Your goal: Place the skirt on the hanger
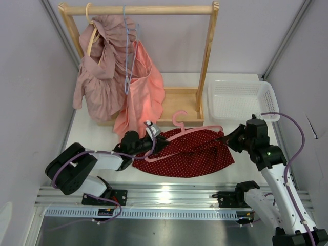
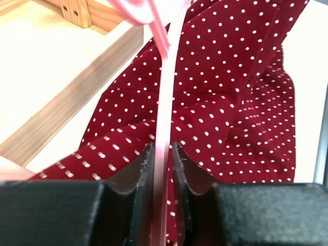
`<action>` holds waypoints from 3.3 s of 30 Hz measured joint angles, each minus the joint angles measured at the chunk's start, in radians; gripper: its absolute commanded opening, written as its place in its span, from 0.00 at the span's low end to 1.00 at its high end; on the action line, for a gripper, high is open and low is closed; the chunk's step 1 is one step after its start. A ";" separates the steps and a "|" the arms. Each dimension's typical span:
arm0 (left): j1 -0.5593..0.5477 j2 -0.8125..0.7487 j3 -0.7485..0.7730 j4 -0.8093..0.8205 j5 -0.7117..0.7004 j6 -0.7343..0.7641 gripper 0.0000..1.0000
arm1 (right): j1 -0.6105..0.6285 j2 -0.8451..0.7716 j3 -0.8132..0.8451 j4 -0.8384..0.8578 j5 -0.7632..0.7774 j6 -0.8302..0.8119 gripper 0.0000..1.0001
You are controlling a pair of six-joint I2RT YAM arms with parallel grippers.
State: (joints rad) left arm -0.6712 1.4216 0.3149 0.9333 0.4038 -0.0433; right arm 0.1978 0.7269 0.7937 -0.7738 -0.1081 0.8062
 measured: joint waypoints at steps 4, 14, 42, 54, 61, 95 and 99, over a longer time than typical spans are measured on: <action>-0.003 0.001 0.000 -0.013 0.000 -0.008 0.31 | -0.002 0.002 0.003 0.000 -0.011 0.000 0.04; -0.006 0.062 0.001 0.022 -0.025 -0.019 0.24 | -0.009 0.002 0.034 -0.013 -0.018 0.000 0.05; -0.015 0.071 0.065 0.005 -0.039 -0.001 0.00 | 0.346 0.005 -0.143 0.093 0.090 0.060 0.59; -0.016 0.071 0.065 0.005 -0.043 -0.001 0.00 | 0.648 0.326 -0.317 0.619 0.332 0.396 0.67; -0.017 0.071 0.067 0.004 -0.046 -0.001 0.00 | 0.677 0.458 -0.339 0.834 0.420 0.552 0.69; -0.018 0.071 0.080 -0.016 -0.052 -0.002 0.00 | 0.756 0.563 -0.369 0.955 0.547 0.687 0.53; -0.018 0.071 0.080 -0.016 -0.052 -0.001 0.00 | 0.753 0.603 -0.369 0.982 0.549 0.686 0.51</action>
State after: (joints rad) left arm -0.6891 1.4921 0.3950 0.9169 0.3519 -0.0444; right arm 0.9504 1.3304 0.4244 0.2077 0.4404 1.4921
